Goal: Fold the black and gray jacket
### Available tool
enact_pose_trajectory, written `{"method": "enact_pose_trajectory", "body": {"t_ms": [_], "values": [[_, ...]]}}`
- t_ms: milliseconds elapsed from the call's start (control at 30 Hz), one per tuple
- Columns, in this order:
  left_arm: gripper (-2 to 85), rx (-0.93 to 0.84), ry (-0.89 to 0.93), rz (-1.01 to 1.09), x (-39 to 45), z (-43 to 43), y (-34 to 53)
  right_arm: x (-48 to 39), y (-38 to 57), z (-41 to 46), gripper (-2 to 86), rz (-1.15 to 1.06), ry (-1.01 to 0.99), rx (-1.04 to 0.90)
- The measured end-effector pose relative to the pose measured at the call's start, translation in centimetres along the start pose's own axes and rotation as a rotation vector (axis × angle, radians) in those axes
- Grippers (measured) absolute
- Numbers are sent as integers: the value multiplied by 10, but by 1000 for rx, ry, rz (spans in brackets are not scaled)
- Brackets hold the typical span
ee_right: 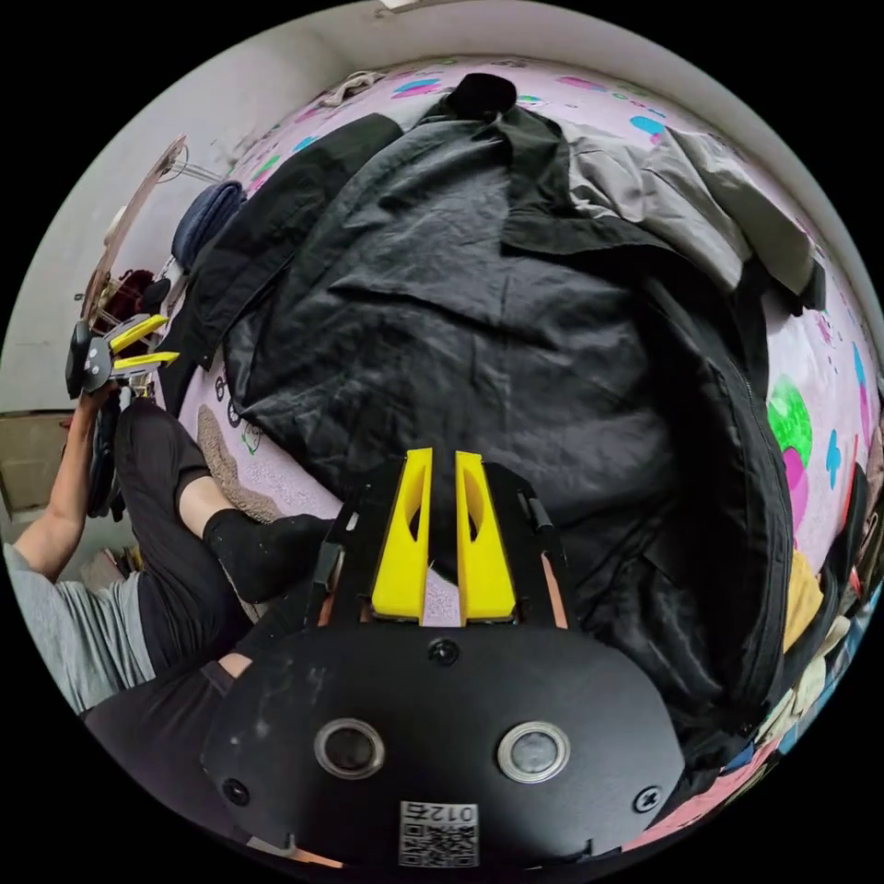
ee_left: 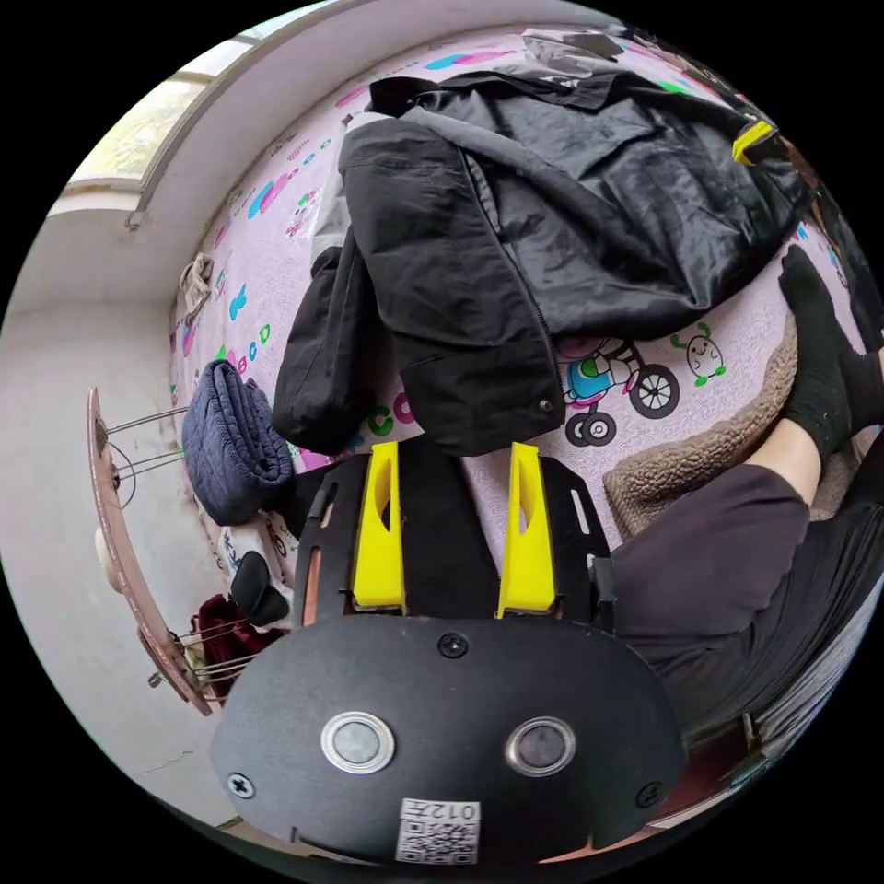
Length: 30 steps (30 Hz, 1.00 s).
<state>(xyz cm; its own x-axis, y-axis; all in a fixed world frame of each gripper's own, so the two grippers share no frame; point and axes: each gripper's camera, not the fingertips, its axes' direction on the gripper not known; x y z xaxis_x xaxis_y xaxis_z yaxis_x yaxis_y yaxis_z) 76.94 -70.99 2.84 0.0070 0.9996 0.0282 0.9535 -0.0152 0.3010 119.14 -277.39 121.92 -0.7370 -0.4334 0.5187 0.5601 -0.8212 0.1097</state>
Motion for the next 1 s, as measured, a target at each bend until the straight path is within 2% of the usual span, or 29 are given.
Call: {"method": "enact_pose_trajectory", "body": {"t_ms": [333, 500, 600, 667, 733, 833, 1000], "values": [[170, -23, -56, 196, 24, 4, -10, 44, 9, 21, 48, -108, -9, -90], [161, -26, -156, 281, 32, 4, 7, 74, 5, 27, 47, -135, -9, -137], [127, 26, -256, 319, 39, 2, 12, 96, 2, 29, 36, -139, 11, -161], [66, 71, -324, 321, 38, -3, 16, 107, 1, 29, 26, -148, 35, -171], [35, 100, -330, 287, 25, -14, 18, 120, 1, 29, 14, -175, 83, -192], [13, 121, -132, 178, -29, -44, 18, 137, 0, 25, 3, -207, 131, -205], [5, 352, 342, -159, -177, -109, 49, 175, -6, 11, -4, -210, 133, -219]]}}
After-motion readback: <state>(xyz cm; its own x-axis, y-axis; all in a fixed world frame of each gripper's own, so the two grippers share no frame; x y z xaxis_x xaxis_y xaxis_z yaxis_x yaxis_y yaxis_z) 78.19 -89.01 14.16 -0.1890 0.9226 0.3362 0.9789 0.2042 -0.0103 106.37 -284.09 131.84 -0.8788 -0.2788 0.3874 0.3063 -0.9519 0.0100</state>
